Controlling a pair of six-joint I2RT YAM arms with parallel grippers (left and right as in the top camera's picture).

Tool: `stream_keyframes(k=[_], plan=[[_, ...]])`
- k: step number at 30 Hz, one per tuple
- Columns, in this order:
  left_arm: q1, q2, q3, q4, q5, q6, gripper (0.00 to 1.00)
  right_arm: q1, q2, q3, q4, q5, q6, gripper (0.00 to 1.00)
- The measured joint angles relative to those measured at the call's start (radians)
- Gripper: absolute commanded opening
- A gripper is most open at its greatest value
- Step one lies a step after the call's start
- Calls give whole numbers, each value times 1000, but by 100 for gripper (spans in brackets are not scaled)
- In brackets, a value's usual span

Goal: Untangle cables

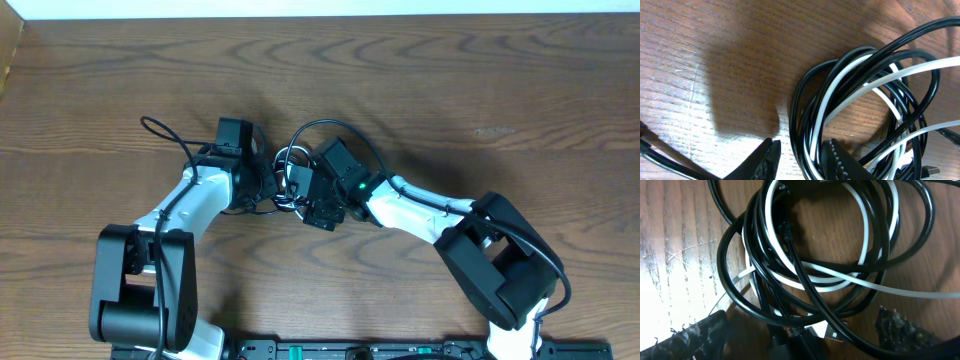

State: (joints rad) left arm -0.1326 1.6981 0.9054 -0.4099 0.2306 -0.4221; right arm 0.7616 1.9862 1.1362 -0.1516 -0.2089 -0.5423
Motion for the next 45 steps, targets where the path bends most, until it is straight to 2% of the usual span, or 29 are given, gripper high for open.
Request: stream_keyframes(k=[4,7,10,13,15,21,27,32,42,45], plan=[[0,0,0,0,0,0,31,0,17,6,23,-20,0,84],[0,0,0,-1,-1,2,31,-1,40,23,35,-47,4,72],[3,0,0,-1,-2,3,31,-1,46,30,22,-57,8,69],[3,0,0,-1,-4,3,31,-1,48,40,-8,-64,16,49],[3,0,0,-1,-5,4,31,-1,48,41,-23,-73,18,47],[3,0,0,0,-3,4,31,-1,33,43,-97,-95,16,48],[3,0,0,1,-1,4,31,0,14,41,-170,-103,-6,63],[3,0,0,3,-1,4,31,0,4,40,-201,-106,-12,70],[3,0,0,16,-4,4,32,2,-6,35,-204,-116,26,73],[3,0,0,18,-8,4,32,2,-19,26,-206,-111,48,83]])
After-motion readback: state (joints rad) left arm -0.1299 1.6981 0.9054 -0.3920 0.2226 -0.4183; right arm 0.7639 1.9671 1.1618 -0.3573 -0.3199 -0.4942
